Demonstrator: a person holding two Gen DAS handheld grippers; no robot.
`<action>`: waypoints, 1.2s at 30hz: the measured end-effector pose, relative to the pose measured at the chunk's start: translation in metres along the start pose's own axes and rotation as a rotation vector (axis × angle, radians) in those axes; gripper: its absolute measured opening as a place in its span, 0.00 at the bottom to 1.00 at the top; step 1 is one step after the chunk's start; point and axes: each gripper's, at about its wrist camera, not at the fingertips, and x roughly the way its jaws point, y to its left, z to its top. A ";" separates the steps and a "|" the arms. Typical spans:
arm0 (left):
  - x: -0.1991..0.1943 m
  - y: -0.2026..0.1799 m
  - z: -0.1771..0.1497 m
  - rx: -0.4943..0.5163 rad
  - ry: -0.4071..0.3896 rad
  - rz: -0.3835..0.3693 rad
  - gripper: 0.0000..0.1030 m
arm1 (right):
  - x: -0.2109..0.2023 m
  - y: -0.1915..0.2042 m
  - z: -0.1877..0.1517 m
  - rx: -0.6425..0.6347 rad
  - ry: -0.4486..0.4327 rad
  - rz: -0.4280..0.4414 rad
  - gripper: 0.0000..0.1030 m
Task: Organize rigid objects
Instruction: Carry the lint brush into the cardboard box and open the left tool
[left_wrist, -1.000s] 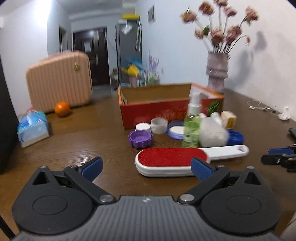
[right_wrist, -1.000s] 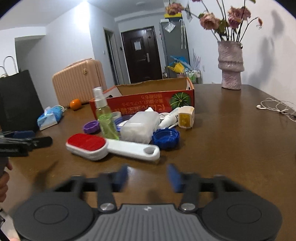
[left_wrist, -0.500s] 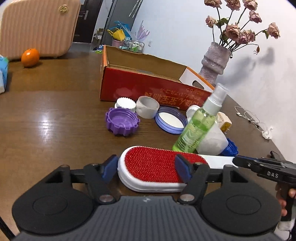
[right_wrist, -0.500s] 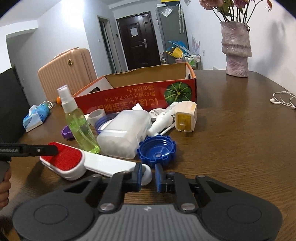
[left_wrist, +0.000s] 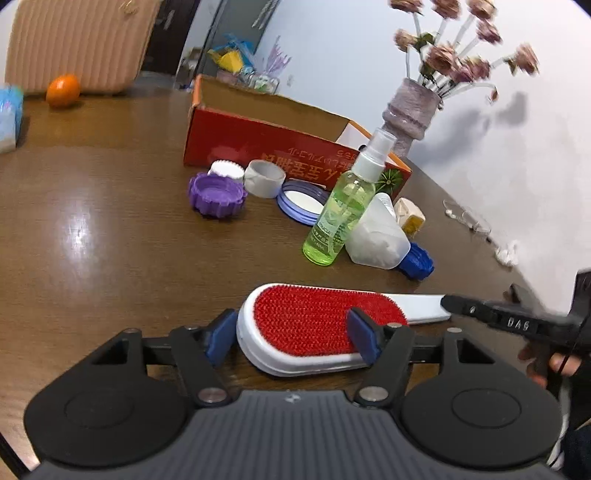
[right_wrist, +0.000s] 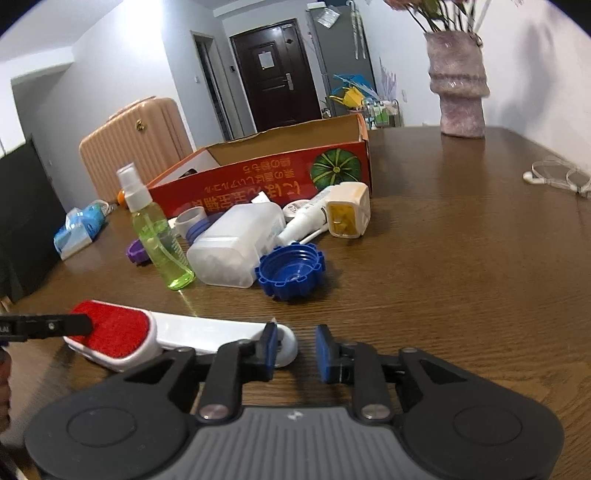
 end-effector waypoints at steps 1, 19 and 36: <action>-0.001 0.001 -0.001 -0.018 -0.001 0.001 0.60 | 0.000 -0.002 0.000 0.013 -0.001 0.015 0.15; -0.032 -0.041 0.186 0.021 -0.311 -0.064 0.51 | -0.044 0.021 0.174 -0.129 -0.325 -0.023 0.11; 0.224 0.090 0.307 -0.192 -0.045 0.192 0.50 | 0.273 -0.039 0.304 0.008 0.050 -0.108 0.12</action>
